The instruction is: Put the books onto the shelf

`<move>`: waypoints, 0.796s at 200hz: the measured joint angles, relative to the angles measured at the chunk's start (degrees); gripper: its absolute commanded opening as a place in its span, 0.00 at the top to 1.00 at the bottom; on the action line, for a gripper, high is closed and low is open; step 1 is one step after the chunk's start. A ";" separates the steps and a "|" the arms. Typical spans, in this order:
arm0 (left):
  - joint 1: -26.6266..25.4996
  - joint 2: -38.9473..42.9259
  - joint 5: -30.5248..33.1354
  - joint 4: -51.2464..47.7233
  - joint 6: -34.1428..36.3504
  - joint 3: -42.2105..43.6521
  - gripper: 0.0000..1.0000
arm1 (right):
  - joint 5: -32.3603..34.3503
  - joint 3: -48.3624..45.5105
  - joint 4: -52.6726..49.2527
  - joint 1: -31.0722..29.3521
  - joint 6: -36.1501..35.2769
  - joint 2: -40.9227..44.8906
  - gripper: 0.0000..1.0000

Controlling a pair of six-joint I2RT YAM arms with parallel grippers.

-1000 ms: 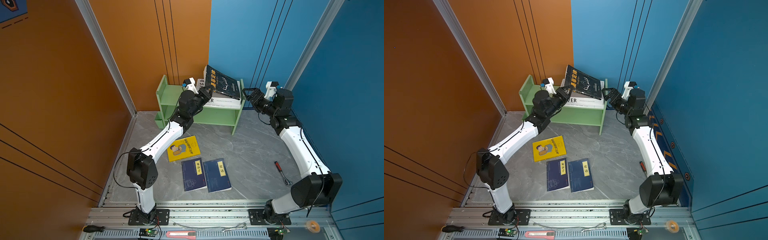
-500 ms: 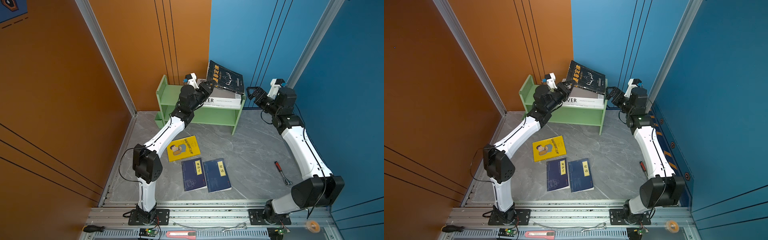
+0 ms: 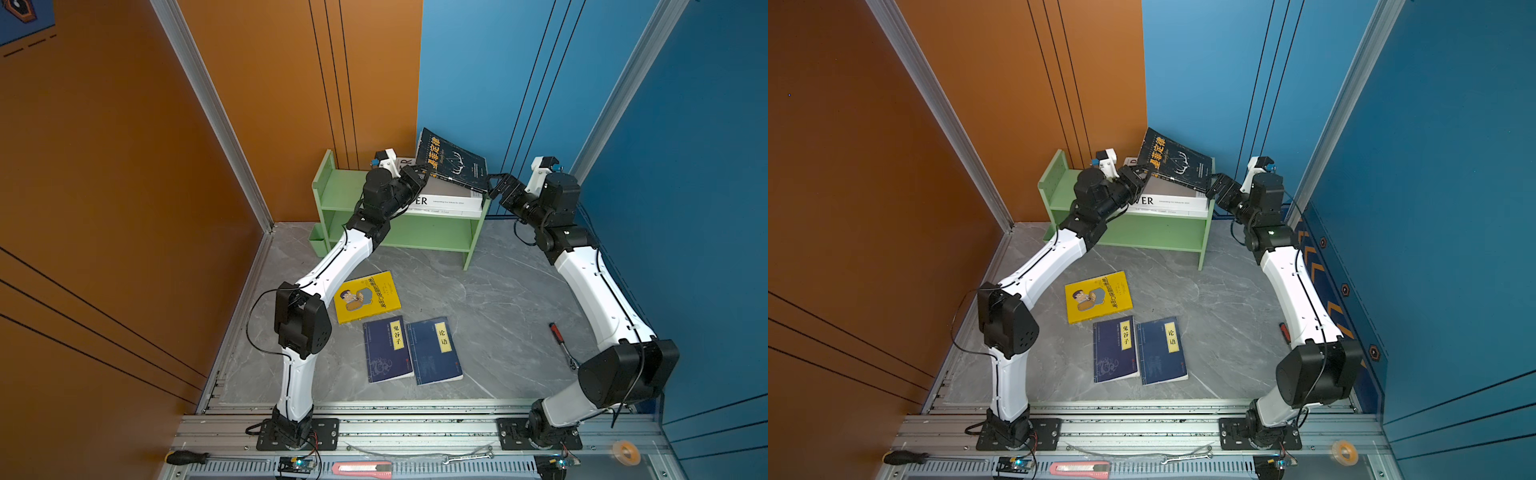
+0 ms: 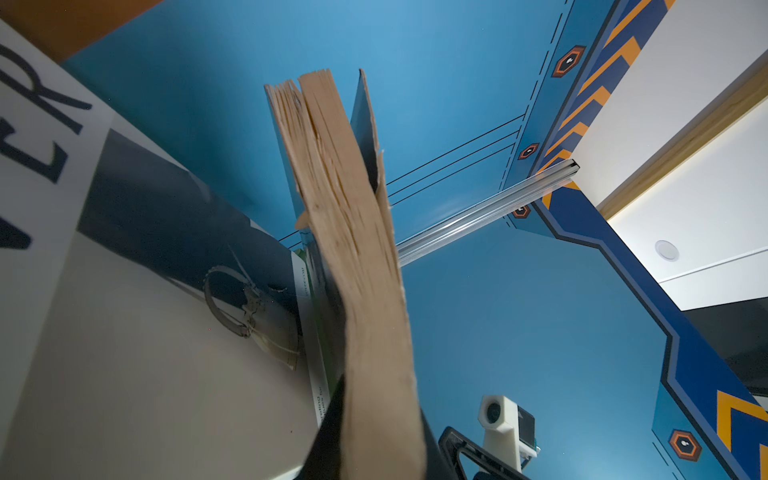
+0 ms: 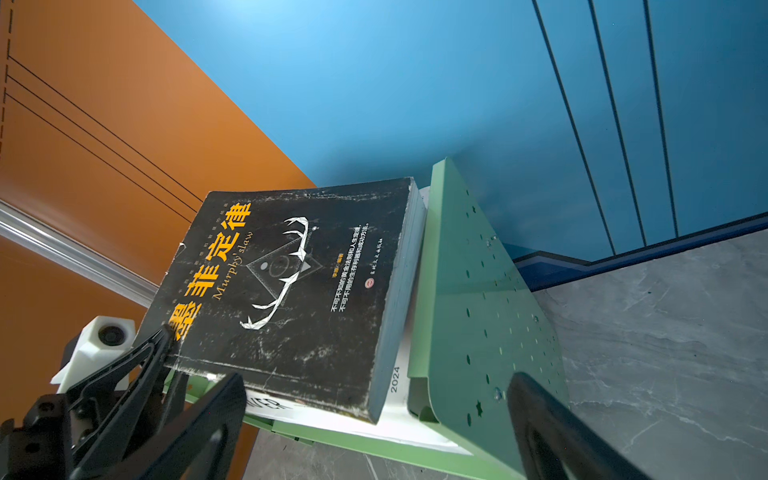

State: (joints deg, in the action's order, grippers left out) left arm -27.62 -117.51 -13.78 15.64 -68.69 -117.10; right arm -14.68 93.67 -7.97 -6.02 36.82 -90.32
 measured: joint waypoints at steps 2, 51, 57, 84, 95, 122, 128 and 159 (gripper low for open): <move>0.02 -0.04 0.00 -0.09 0.00 -0.04 1.00 | 0.00 0.13 -0.02 0.00 0.00 -0.15 0.00; 0.66 -1.14 -0.20 -2.21 0.00 -2.51 1.00 | 0.00 2.40 -0.17 -0.04 0.02 -2.99 0.00; 0.68 -1.27 -0.22 -2.34 0.02 -2.84 1.00 | 0.00 2.73 -0.17 -0.04 0.00 -3.28 0.00; 0.68 -1.46 -0.20 -3.52 0.02 -3.48 1.00 | 0.00 3.96 -0.28 -0.04 0.00 -4.33 0.00; 0.68 -1.53 -0.20 -3.80 0.02 -3.56 1.00 | 0.00 4.35 -0.39 -0.04 0.00 -4.72 0.00; 0.68 -2.23 -0.22 -4.90 0.02 -4.52 1.00 | -0.02 4.57 -0.50 -0.04 0.00 -5.29 0.00; 0.66 -2.40 -0.20 -5.05 0.04 -4.72 1.00 | -0.02 4.63 -0.55 -0.04 0.00 -5.42 0.00; 0.55 -2.54 -0.20 -6.34 0.07 -5.16 1.00 | -0.04 5.31 -0.59 -0.09 0.00 -6.34 0.00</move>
State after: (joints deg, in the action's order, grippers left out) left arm -27.07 -120.05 -13.98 9.30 -68.62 -122.26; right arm -14.72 98.98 -8.56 -6.11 36.82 -96.66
